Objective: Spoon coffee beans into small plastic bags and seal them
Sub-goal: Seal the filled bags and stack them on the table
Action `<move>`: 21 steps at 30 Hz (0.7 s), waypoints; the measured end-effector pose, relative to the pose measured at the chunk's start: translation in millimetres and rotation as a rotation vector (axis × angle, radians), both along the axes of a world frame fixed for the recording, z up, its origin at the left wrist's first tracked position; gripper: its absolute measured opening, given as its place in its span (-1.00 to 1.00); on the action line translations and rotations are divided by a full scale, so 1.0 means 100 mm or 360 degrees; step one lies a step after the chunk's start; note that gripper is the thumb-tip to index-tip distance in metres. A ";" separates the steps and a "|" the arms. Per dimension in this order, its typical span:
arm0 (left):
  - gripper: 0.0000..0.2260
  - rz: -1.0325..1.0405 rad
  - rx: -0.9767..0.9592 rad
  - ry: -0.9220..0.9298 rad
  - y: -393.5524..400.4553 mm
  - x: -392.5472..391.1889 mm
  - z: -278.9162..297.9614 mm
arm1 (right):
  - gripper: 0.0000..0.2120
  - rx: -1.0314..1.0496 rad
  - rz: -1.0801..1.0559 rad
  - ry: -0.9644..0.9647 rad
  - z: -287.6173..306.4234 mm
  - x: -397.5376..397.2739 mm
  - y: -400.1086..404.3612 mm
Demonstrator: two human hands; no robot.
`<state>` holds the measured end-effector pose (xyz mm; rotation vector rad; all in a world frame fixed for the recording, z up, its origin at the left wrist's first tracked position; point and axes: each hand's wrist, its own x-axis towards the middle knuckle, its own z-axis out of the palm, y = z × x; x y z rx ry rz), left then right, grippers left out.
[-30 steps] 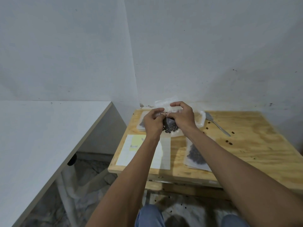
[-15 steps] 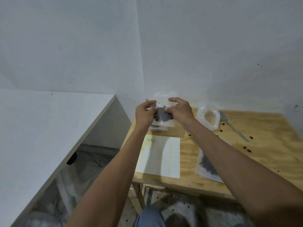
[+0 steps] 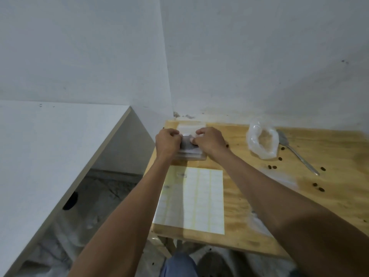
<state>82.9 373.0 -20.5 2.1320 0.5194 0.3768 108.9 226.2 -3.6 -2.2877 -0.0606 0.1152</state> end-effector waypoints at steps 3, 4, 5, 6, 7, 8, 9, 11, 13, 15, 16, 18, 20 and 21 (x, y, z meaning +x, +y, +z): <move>-0.77 0.0017 0.0089 0.0023 -0.03 -0.02 0.04 | -0.51 -0.0026 0.0000 0.0007 0.02 -0.01 -0.06; -0.77 0.0057 0.0154 -0.0002 -0.05 -0.05 0.07 | -0.52 -0.0016 -0.0014 -0.0022 0.04 -0.03 -0.08; -0.77 0.0101 0.0226 -0.0037 -0.09 -0.08 0.11 | -0.54 0.0016 -0.0037 -0.0065 0.07 -0.05 -0.11; -0.77 0.0137 0.0296 -0.0081 -0.14 -0.12 0.16 | -0.58 0.0060 -0.0056 -0.0111 0.10 -0.07 -0.15; -0.77 0.0154 0.0357 -0.0125 -0.20 -0.16 0.21 | -0.61 0.0096 -0.0067 -0.0151 0.14 -0.10 -0.18; -0.78 0.0148 0.0402 -0.0158 -0.28 -0.19 0.26 | -0.65 0.0115 -0.0080 -0.0183 0.19 -0.13 -0.23; -0.78 0.0119 0.0418 -0.0183 -0.36 -0.22 0.29 | -0.69 0.0129 -0.0103 -0.0202 0.25 -0.17 -0.29; -0.78 0.0006 0.0365 -0.0219 -0.53 -0.28 0.35 | -0.78 0.0175 -0.0177 -0.0221 0.36 -0.24 -0.45; -0.76 -0.0148 0.0264 -0.0241 -0.73 -0.37 0.41 | -0.86 0.0189 -0.0241 -0.0258 0.47 -0.35 -0.64; -0.73 -0.0327 0.0156 -0.0185 -0.96 -0.49 0.47 | -0.91 0.0148 -0.0299 -0.0311 0.58 -0.47 -0.88; -0.72 -0.0412 0.0143 -0.0140 -1.08 -0.56 0.50 | -0.93 0.0122 -0.0332 -0.0342 0.63 -0.55 -1.02; -0.70 -0.0560 0.0191 -0.0044 -1.30 -0.68 0.51 | -0.94 0.0068 -0.0404 -0.0371 0.70 -0.72 -1.30; -0.67 -0.0679 0.0240 0.0060 -1.50 -0.82 0.49 | -0.89 -0.0026 -0.0490 -0.0344 0.73 -0.90 -1.57; -0.65 -0.0728 0.0262 0.0107 -1.59 -0.90 0.48 | -0.88 -0.0073 -0.0524 -0.0297 0.73 -0.99 -1.70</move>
